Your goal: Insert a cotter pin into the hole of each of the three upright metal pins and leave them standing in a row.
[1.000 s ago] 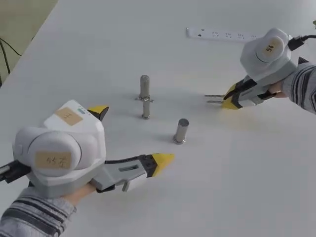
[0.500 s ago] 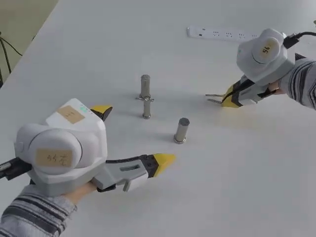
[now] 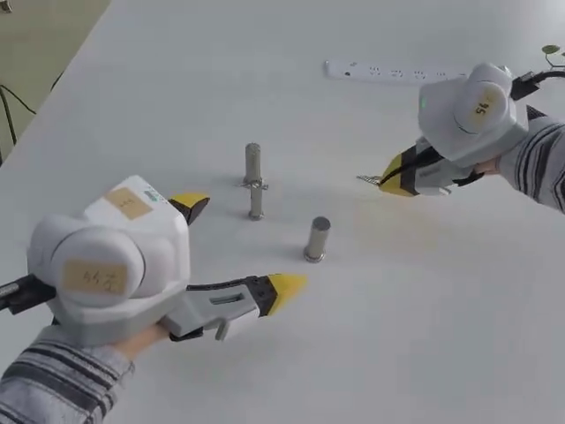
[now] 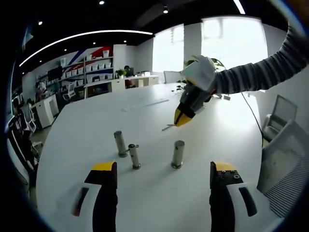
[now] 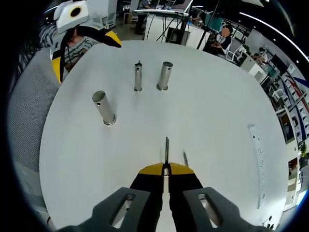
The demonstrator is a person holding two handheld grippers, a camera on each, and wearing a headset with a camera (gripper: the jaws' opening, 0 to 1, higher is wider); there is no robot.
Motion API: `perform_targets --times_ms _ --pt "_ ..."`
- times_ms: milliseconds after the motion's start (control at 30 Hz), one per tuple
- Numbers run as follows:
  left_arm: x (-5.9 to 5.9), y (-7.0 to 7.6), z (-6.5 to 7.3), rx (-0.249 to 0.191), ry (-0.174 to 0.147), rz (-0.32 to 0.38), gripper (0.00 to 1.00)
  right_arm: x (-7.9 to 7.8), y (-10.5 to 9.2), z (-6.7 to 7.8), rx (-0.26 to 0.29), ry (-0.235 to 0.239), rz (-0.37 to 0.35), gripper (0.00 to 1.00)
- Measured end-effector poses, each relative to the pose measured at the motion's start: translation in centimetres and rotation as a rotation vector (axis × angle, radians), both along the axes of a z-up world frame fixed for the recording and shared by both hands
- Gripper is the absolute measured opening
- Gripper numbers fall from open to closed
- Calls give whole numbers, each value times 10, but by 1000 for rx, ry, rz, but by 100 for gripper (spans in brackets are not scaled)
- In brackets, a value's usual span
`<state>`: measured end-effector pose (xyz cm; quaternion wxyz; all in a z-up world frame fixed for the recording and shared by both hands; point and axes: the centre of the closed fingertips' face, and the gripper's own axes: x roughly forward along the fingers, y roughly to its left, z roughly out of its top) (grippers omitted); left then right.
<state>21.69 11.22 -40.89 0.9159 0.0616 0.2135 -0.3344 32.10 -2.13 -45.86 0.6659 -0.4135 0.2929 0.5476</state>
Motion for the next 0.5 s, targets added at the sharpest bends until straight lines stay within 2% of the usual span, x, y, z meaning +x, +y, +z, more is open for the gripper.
perform_targets --times_ms 400,500 --pt "4 -14 4 -41 26 -26 61 -45 28 29 59 -63 134 0" --pt "6 -18 6 -68 47 -30 56 -57 35 34 62 -79 176 0"
